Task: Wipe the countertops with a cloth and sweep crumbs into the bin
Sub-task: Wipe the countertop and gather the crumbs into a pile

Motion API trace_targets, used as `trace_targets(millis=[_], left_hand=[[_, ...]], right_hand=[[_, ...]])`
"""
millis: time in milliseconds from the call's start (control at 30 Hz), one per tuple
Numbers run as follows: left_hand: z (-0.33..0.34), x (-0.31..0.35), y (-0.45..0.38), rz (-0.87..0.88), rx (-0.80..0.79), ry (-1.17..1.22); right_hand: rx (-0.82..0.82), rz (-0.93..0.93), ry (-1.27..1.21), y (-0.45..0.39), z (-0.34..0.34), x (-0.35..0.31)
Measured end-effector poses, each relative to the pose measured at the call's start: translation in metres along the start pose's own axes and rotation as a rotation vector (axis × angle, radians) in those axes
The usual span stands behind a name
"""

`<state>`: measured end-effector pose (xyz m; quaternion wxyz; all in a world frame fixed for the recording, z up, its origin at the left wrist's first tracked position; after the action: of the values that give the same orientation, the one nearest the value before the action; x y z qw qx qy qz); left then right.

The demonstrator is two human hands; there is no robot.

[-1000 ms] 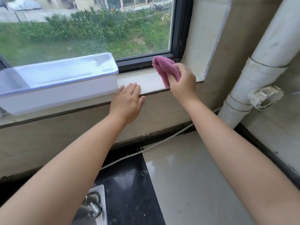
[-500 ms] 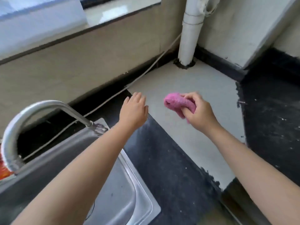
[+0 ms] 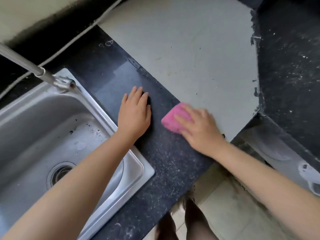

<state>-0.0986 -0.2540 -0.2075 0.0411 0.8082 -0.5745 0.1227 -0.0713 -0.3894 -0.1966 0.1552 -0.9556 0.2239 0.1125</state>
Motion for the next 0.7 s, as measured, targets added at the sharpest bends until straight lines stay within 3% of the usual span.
trace_targets(millis=[200,233,333,467,600,700], left_hand=[[0.003,0.006,0.012,-0.025,0.073,0.009],[0.004,0.008,0.013,-0.038,0.069,0.019],[0.004,0.012,0.016,-0.042,0.087,0.032],[0.005,0.022,0.019,-0.004,0.115,0.047],[0.009,0.029,0.021,0.038,0.11,0.073],[0.01,0.032,0.021,0.021,0.107,0.069]], right_hand=[[0.055,0.388,0.048,-0.05,-0.02,0.106],[0.11,0.377,0.016,-0.052,-0.028,0.103],[0.18,0.096,-0.053,-0.029,-0.037,0.049],[-0.056,-0.116,-0.129,0.036,-0.012,-0.007],[-0.134,-0.118,-0.05,0.024,-0.008,0.032],[-0.134,0.13,0.013,-0.01,-0.016,0.093]])
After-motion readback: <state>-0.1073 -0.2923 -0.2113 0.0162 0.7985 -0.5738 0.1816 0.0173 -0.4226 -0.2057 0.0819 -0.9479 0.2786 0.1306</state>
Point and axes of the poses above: each hand's wrist, its own y-axis away from the middle knuckle, its own z-axis out of the palm, x = y × z, the point moved 10 cm from there along -y, towards the middle knuckle, and after that the axes turned 5 degrees about -y, right-handed, at the moved point
